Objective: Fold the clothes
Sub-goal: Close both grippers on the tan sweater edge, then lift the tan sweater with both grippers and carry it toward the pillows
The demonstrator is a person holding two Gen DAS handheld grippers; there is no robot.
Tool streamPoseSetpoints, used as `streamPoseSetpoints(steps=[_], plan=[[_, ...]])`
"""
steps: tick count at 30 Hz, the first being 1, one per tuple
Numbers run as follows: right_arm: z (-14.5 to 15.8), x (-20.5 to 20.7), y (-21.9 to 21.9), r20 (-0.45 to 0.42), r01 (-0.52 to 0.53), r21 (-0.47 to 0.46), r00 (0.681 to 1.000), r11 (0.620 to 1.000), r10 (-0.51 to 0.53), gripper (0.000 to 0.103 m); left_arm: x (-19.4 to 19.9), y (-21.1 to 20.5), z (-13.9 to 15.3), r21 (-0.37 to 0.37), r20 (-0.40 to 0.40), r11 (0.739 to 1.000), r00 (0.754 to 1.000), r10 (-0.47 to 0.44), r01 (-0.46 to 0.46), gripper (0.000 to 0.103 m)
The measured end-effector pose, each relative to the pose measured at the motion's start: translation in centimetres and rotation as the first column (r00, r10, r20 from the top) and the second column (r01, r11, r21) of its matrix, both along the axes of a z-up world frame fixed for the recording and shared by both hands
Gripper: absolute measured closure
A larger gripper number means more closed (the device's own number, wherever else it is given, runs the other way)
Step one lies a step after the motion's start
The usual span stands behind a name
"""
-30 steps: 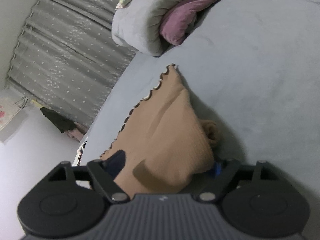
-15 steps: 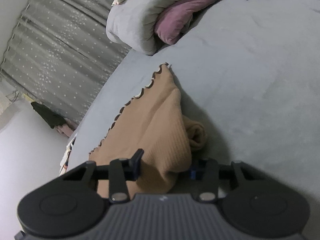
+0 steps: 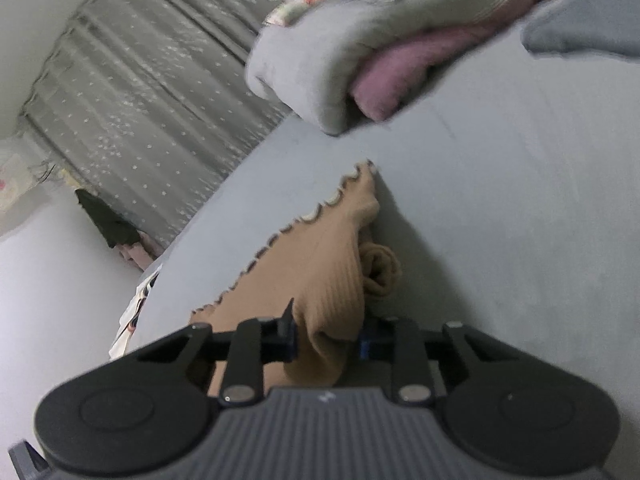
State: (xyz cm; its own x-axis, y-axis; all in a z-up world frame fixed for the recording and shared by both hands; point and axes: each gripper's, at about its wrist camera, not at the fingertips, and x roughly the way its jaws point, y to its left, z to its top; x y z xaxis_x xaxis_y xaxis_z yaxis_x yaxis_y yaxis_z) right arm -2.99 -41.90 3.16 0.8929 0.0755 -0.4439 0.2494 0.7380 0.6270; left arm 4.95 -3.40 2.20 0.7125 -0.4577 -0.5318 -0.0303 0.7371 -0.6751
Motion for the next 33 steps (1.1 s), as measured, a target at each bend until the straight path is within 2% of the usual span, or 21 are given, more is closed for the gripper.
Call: streamPoseSetpoints(steps=[6, 17, 19, 26, 33], plan=[[3.7, -1.0, 0.9, 0.076, -0.055, -0.109, 0.995, 0.993, 0.063, 0.082, 0.0, 1.6, 3.0, -0.082, -0.008, 0.997, 1.000, -0.002, 0.001, 0.081], [8.2, -3.4, 2.8, 0.136, -0.064, -0.256, 0.985, 0.964, 0.102, 0.082, -0.5, 2.1, 5.6, -0.117, -0.017, 0.993, 1.000, -0.018, 0.016, 0.081], [9.3, -4.0, 3.1, 0.158, -0.061, -0.280, 0.981, 0.958, 0.109, 0.082, -0.6, 2.3, 6.6, -0.143, 0.002, 0.990, 1.000, -0.021, 0.021, 0.081], [12.0, -5.3, 3.6, 0.224, -0.054, -0.318, 0.966, 0.947, 0.130, 0.082, -1.7, 2.9, 9.7, -0.188, 0.067, 0.981, 0.997, -0.025, 0.037, 0.081], [14.2, -5.9, 2.9, 0.261, -0.031, -0.319, 0.958, 0.947, 0.119, 0.082, -1.9, 2.4, 10.4, -0.187, 0.098, 0.980, 0.994, -0.054, 0.072, 0.081]])
